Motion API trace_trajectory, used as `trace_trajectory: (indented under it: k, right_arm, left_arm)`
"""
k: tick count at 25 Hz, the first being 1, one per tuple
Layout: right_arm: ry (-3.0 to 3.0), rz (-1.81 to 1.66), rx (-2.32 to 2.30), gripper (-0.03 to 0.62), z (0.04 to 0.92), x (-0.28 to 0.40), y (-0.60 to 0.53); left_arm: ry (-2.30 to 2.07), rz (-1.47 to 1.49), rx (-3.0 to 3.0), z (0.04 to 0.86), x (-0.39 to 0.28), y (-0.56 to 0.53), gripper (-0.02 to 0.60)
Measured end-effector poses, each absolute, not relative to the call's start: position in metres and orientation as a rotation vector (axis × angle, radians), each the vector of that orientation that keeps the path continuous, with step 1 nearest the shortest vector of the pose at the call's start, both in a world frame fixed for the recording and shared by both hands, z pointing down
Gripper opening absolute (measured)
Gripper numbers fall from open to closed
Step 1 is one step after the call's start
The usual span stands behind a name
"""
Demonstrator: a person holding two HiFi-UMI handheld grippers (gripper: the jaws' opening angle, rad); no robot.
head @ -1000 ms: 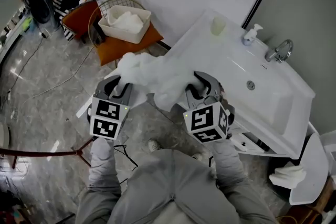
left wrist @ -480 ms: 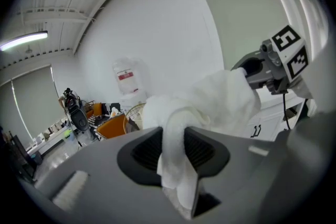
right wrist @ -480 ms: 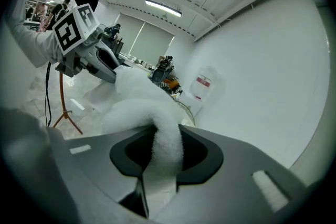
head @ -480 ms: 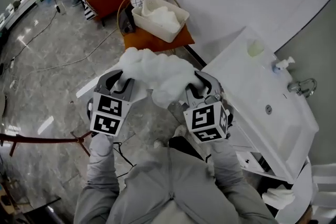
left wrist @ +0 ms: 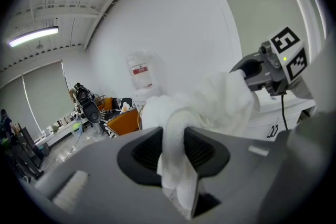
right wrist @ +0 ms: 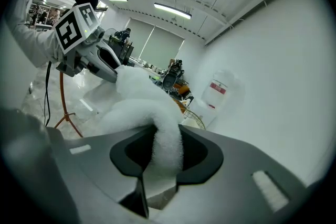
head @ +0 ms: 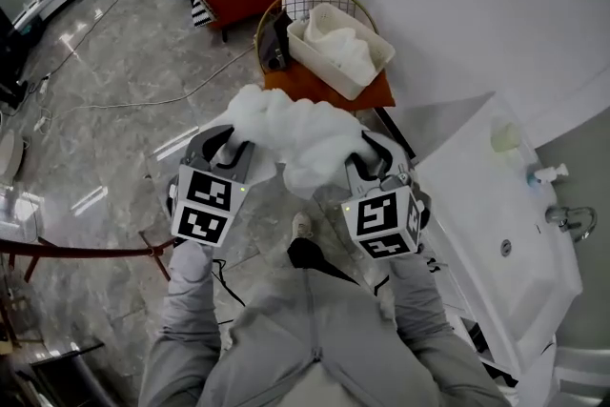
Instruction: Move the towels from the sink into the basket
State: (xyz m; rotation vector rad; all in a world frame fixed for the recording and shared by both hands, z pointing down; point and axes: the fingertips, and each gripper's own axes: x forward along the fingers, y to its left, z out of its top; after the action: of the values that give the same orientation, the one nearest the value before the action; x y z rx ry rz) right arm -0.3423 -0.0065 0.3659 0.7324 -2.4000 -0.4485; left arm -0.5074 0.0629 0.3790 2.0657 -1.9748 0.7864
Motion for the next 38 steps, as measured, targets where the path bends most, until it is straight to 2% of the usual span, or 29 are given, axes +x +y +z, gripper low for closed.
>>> trace_trajectory:
  k: [16,28,38]
  right_arm:
    - [-2.401,-0.409,0.766,0.106,0.366,-0.420,-0.189]
    - [-2.351,-0.403,0.986,0.106,0.343,-0.422,-0.302]
    - [-2.222,-0.336,1.144,0.106,0.359,-0.416,-0.409]
  left_arm:
    - [-1.939,0.847,2.101,0.374,-0.584,-0.127,0.169]
    - [-1.852,0.826,2.280,0.355,-0.590,-0.262,0.169]
    - [-1.664,0.797,2.412,0.382,-0.585,-0.399,0.169]
